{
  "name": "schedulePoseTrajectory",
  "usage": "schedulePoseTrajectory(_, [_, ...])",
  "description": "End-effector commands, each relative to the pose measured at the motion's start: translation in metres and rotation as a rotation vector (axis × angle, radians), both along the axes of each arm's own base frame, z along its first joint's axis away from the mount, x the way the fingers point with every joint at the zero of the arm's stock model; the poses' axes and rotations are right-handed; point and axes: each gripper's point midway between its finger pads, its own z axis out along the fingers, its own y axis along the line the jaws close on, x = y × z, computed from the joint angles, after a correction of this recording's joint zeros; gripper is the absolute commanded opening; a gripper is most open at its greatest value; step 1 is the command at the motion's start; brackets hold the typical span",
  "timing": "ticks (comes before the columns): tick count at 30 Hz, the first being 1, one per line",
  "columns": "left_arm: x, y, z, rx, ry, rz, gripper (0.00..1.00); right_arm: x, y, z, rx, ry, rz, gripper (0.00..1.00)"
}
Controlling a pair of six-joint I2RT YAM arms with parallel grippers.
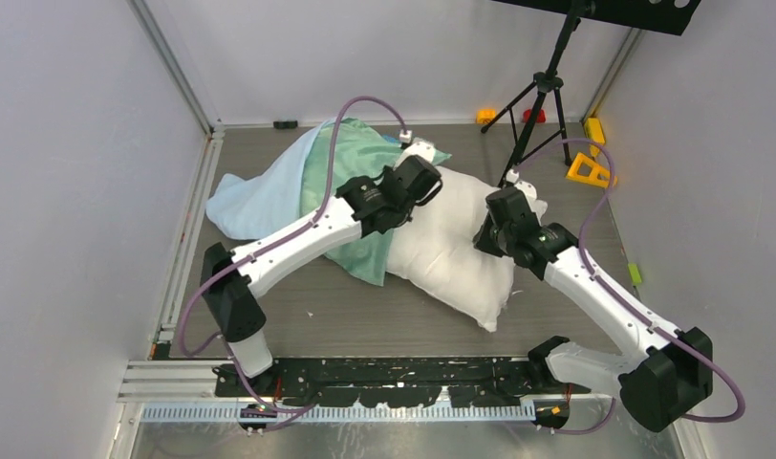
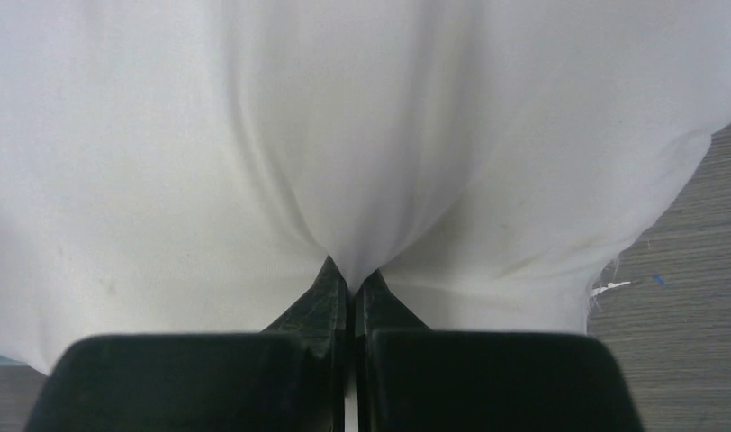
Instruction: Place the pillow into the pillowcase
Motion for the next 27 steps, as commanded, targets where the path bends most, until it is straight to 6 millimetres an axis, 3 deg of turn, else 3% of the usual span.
schedulePoseTrajectory(1, [-0.061, -0.105, 0.119, -0.331, -0.029, -0.328, 0.00, 0.019, 0.035, 0.052, 0.063, -0.085, 0.071, 0.00])
schedulePoseTrajectory(2, [-0.090, -0.135, 0.140, -0.434, 0.013, -0.441, 0.00, 0.023, 0.042, 0.066, 0.070, -0.111, 0.085, 0.00])
schedulePoseTrajectory(4, [-0.115, -0.159, 0.176, -0.564, 0.036, -0.521, 0.00, 0.029, 0.055, 0.086, 0.106, -0.143, 0.107, 0.00])
schedulePoseTrajectory(7, [-0.099, -0.152, 0.190, -0.619, 0.021, -0.452, 0.00, 0.034, 0.059, 0.094, 0.123, -0.154, 0.108, 0.00])
schedulePoseTrajectory(10, [-0.065, -0.130, 0.167, -0.693, 0.098, -0.313, 0.00, 0.032, 0.059, 0.093, 0.137, -0.153, 0.103, 0.00])
schedulePoseTrajectory(11, [-0.055, -0.123, 0.142, -0.697, 0.144, -0.267, 0.00, 0.031, 0.058, 0.091, 0.136, -0.151, 0.100, 0.00])
schedulePoseTrajectory(16, [-0.013, -0.092, 0.077, -0.734, 0.227, -0.123, 0.00, 0.021, 0.054, 0.075, 0.101, -0.124, 0.123, 0.01])
schedulePoseTrajectory(17, [-0.008, -0.090, 0.062, -0.723, 0.251, -0.107, 0.00, 0.019, 0.054, 0.074, 0.087, -0.128, 0.136, 0.08])
schedulePoseTrajectory(20, [0.000, -0.087, 0.026, -0.722, 0.338, -0.085, 0.00, 0.008, 0.055, 0.086, 0.005, -0.183, 0.178, 0.44])
schedulePoseTrajectory(22, [0.006, -0.083, 0.011, -0.714, 0.367, -0.060, 0.00, 0.000, 0.056, 0.098, -0.057, -0.241, 0.211, 0.60])
schedulePoseTrajectory(23, [0.008, -0.083, 0.005, -0.709, 0.378, -0.055, 0.00, -0.004, 0.057, 0.100, -0.092, -0.263, 0.230, 0.76])
schedulePoseTrajectory(24, [0.010, -0.082, 0.001, -0.705, 0.385, -0.052, 0.00, -0.009, 0.059, 0.101, -0.123, -0.281, 0.254, 0.81])
schedulePoseTrajectory(27, [0.014, -0.079, -0.008, -0.699, 0.410, -0.044, 0.00, -0.023, 0.071, 0.099, -0.210, -0.327, 0.344, 0.83])
